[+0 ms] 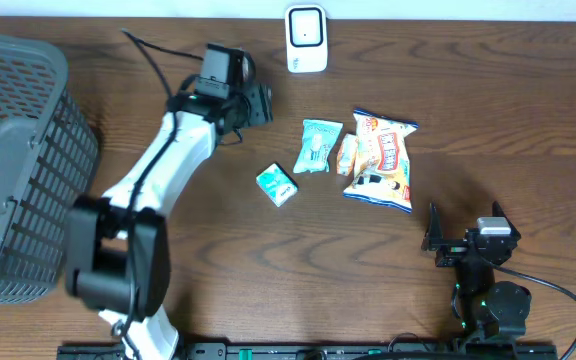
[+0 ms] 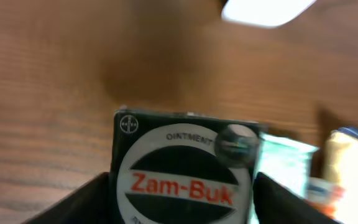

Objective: Scan the item barcode

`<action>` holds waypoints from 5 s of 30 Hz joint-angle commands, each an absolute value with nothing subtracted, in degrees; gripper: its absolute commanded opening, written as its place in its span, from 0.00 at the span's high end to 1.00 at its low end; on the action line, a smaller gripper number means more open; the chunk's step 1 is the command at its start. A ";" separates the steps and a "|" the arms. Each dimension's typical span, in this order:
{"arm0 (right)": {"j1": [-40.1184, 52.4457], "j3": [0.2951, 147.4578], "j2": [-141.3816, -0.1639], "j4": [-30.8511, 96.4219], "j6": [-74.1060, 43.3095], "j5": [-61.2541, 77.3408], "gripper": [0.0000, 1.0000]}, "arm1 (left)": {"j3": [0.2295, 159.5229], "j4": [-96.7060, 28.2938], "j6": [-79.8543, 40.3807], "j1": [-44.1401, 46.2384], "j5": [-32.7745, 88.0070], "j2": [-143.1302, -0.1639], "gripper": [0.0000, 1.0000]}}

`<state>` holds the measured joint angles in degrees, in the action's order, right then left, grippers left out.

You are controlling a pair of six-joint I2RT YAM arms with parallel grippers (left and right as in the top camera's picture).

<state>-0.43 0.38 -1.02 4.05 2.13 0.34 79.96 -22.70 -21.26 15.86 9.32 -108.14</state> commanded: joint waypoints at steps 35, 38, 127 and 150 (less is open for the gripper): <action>0.21 0.32 -0.86 -5.10 -0.69 13.08 0.01 | 80.09 -54.83 -20.38 -0.25 -1.56 -76.07 0.02; 0.21 0.32 -0.86 -10.26 -1.56 18.55 0.01 | 80.09 -54.83 -20.38 -0.25 -1.56 -76.07 0.02; 3.75 86.89 -104.09 55.57 -9.43 -4.03 0.99 | 80.09 -54.83 -20.38 -0.25 -1.56 -76.07 0.02; 21.91 80.82 -106.83 59.96 -22.31 -55.86 0.99 | 80.09 -54.83 -20.38 -0.25 -1.56 -76.07 0.02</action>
